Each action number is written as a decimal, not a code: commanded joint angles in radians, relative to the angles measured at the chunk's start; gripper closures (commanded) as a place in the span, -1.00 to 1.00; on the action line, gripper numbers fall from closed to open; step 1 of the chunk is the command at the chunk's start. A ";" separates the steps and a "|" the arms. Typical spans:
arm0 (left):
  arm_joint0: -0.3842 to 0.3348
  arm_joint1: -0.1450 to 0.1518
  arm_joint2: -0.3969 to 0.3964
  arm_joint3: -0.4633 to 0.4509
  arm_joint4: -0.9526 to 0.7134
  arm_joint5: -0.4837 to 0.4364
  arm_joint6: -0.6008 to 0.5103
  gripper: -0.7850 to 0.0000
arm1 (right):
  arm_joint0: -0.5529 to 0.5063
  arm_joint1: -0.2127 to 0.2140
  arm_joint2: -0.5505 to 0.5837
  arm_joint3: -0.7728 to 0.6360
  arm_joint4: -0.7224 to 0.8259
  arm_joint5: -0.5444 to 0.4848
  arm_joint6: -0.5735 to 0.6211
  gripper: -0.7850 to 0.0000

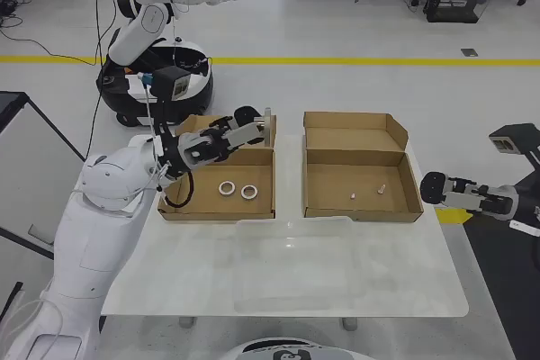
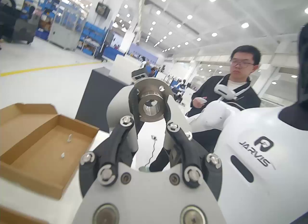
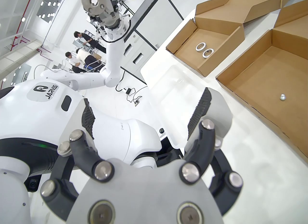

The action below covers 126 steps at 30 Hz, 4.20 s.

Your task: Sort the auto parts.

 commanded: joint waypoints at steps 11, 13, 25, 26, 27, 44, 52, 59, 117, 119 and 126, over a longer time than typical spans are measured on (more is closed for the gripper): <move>-0.068 0.019 0.020 0.171 0.304 0.115 -0.121 1.00 | 0.000 0.000 0.000 0.000 0.000 0.000 0.000 -1.00; -0.058 0.023 0.017 0.192 0.355 0.119 -0.126 1.00 | 0.000 0.000 0.000 0.000 0.000 0.000 0.000 -1.00; -0.106 0.046 0.029 0.355 0.654 0.170 -0.196 1.00 | 0.000 0.000 0.000 0.000 0.000 0.000 0.000 -1.00; -0.115 0.046 0.035 0.374 0.677 0.170 -0.203 1.00 | 0.000 0.000 0.000 0.000 0.000 0.000 0.000 -1.00; -0.124 0.046 0.041 0.393 0.691 0.172 -0.206 1.00 | 0.000 0.000 0.000 0.000 0.000 0.000 0.000 -1.00; -0.234 0.035 0.190 0.689 0.947 0.120 -0.217 1.00 | 0.000 0.000 0.000 0.000 0.000 0.000 0.000 -1.00; -0.271 0.020 0.285 0.739 1.047 0.047 -0.234 1.00 | 0.000 0.000 0.000 0.000 0.000 0.000 0.000 -1.00; -0.298 0.008 0.338 0.772 1.107 0.016 -0.218 1.00 | 0.000 0.000 0.000 0.000 0.000 0.000 0.000 -1.00; 0.124 0.086 0.056 -0.009 0.305 0.117 -0.158 -1.00 | 0.000 0.000 0.000 0.000 0.000 0.000 0.000 -1.00; 0.132 0.089 0.037 -0.045 0.262 0.136 -0.159 -1.00 | 0.000 0.000 0.000 0.000 0.000 0.000 0.000 -1.00; 0.166 0.097 -0.035 -0.109 0.109 0.182 -0.155 -1.00 | 0.000 0.000 0.000 0.000 0.000 0.000 0.000 -1.00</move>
